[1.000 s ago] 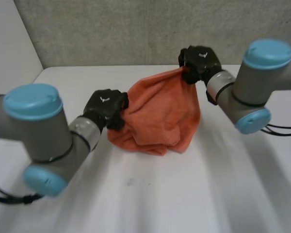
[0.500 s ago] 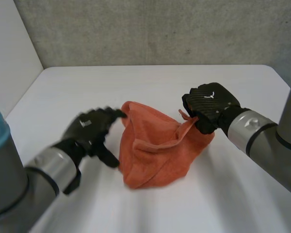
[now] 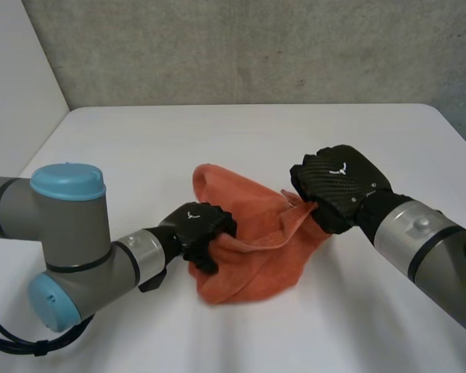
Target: Fold the laundry
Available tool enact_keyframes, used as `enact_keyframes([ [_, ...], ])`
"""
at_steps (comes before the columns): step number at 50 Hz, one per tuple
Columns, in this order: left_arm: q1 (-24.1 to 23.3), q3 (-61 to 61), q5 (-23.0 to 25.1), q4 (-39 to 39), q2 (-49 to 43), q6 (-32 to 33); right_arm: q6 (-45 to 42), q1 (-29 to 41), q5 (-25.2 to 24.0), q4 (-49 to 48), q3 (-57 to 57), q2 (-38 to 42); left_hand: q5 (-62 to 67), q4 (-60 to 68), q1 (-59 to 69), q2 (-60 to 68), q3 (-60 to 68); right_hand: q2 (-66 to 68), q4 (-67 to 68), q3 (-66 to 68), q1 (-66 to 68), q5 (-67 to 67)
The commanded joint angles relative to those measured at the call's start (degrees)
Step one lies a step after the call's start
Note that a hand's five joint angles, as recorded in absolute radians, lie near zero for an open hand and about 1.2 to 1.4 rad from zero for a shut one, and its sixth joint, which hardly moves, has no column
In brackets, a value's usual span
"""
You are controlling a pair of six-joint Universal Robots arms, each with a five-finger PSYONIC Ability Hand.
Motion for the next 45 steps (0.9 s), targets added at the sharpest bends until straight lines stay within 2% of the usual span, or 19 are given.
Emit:
enact_keyframes([
  [1, -0.1, 6.6, -5.3, 5.4, -1.0, -1.3, 0.1, 0.0, 3.0, -1.0, -6.5, 5.6, 31.6, 31.1, 28.1, 30.0, 30.0, 12.9, 11.9, 12.2, 23.8, 13.8],
  [3, -0.1, 9.0, -9.0, 7.6, -0.3, -1.6, 0.0, 0.1, 4.8, -1.1, -12.1, 8.5, 31.6, 31.1, 28.1, 30.0, 30.0, 12.9, 11.9, 12.2, 23.8, 13.8],
  [4, -0.1, 9.1, -9.0, 7.6, -0.3, -1.6, 0.0, 0.1, 4.8, -1.1, -12.1, 8.5, 31.6, 31.1, 28.1, 30.0, 30.0, 12.9, 11.9, 12.2, 23.8, 13.8],
  [5, -0.3, 13.4, -14.3, 10.9, 1.3, -2.1, 0.0, 0.2, 6.1, -1.3, -16.5, 10.2, 31.6, 31.1, 28.1, 30.0, 30.0, 12.9, 11.9, 12.2, 23.8, 13.8],
  [7, -0.3, 16.3, -17.2, 12.9, 3.6, -2.6, 0.9, 0.7, 8.4, -3.8, -26.0, 12.2, 31.6, 31.1, 28.1, 30.0, 30.0, 12.9, 11.9, 12.2, 23.8, 13.8],
  [9, -0.3, 19.1, -20.4, 16.2, 7.2, -3.6, 1.4, 0.7, 9.3, -7.1, -29.3, 12.3, 31.6, 31.1, 28.1, 30.0, 30.0, 12.9, 11.9, 12.2, 23.8, 13.8],
  [13, -0.3, 19.0, -23.3, 23.1, 13.0, -4.5, 3.6, 0.9, 11.2, -20.9, -30.9, 11.9, 31.6, 31.1, 28.1, 30.0, 30.0, 12.9, 11.9, 12.2, 23.8, 13.8],
  [17, -0.8, 12.7, -25.7, 27.2, 19.0, -4.3, 6.3, 1.1, 12.2, -29.6, -27.5, 8.4, 31.6, 31.1, 28.1, 30.0, 30.0, 12.9, 11.9, 12.2, 23.8, 13.8],
  [22, -1.7, 0.8, -28.5, 27.5, 24.5, -4.1, 6.9, 1.1, 11.7, -26.1, -21.4, 5.2, 31.6, 31.1, 28.1, 30.0, 30.0, 12.9, 11.9, 12.2, 23.8, 13.8],
  [27, -3.5, -13.3, -29.1, 27.2, 27.4, -4.0, 5.8, 1.6, 11.3, -8.9, -12.5, 6.1, 31.6, 31.1, 28.1, 30.0, 30.0, 12.9, 11.9, 12.2, 23.8, 13.8],
  [30, -6.0, -21.0, -29.1, 25.1, 27.9, -3.9, 4.5, 2.0, 11.4, -4.2, -10.5, 7.2, 31.6, 31.1, 28.1, 30.0, 30.0, 12.9, 11.9, 12.2, 23.8, 13.8],
  [31, -6.8, -22.3, -29.2, 23.9, 27.6, -3.9, 2.8, 2.2, 11.4, 1.4, -8.4, 8.7, 31.6, 31.1, 28.1, 30.0, 30.0, 12.9, 11.9, 12.2, 23.8, 13.8],
  [33, -8.3, -24.6, -29.2, 20.9, 27.4, -4.1, 1.8, 2.0, 11.6, 3.6, -7.1, 9.4, 31.6, 31.1, 28.1, 30.0, 30.0, 12.9, 11.9, 12.2, 23.8, 13.8],
  [34, -9.3, -26.0, -29.2, 17.2, 27.1, -4.3, 1.5, 1.7, 11.5, 3.9, -6.4, 9.5, 31.6, 31.1, 28.1, 30.0, 30.0, 12.9, 11.9, 12.2, 23.8, 13.8],
  [35, -9.3, -26.0, -29.2, 17.1, 27.1, -4.3, 1.1, 1.3, 11.4, 3.7, -5.0, 9.5, 31.6, 31.1, 28.1, 30.0, 30.0, 12.9, 11.9, 12.2, 23.8, 13.8],
  [36, -10.6, -26.6, -29.2, 10.8, 26.7, -4.6, 1.0, 1.4, 11.3, 3.4, -4.3, 9.4, 30.8, 30.2, 27.3, 29.2, 29.2, 12.9, 11.9, 12.2, 23.8, 13.8],
  [39, -11.5, -26.4, -29.3, 4.8, 26.1, -4.8, 0.7, 1.3, 11.1, 2.3, -3.1, 9.3, 17.5, 17.0, 14.0, 15.9, 15.9, 12.9, 11.9, 12.2, 23.8, 13.8],
  [41, -12.5, -25.6, -29.1, 0.5, 26.1, -4.8, 0.7, 1.2, 11.0, 1.5, -2.6, 9.2, 14.3, 13.8, 10.8, 12.7, 12.7, 12.9, 11.9, 12.2, 23.8, 13.8],
  [45, -13.6, -23.4, -29.0, -2.6, 26.9, -4.7, 0.7, 0.9, 11.1, 0.2, -1.6, 8.9, 11.1, 10.6, 7.6, 9.5, 9.5, 12.9, 11.9, 12.2, 23.8, 13.8],
])
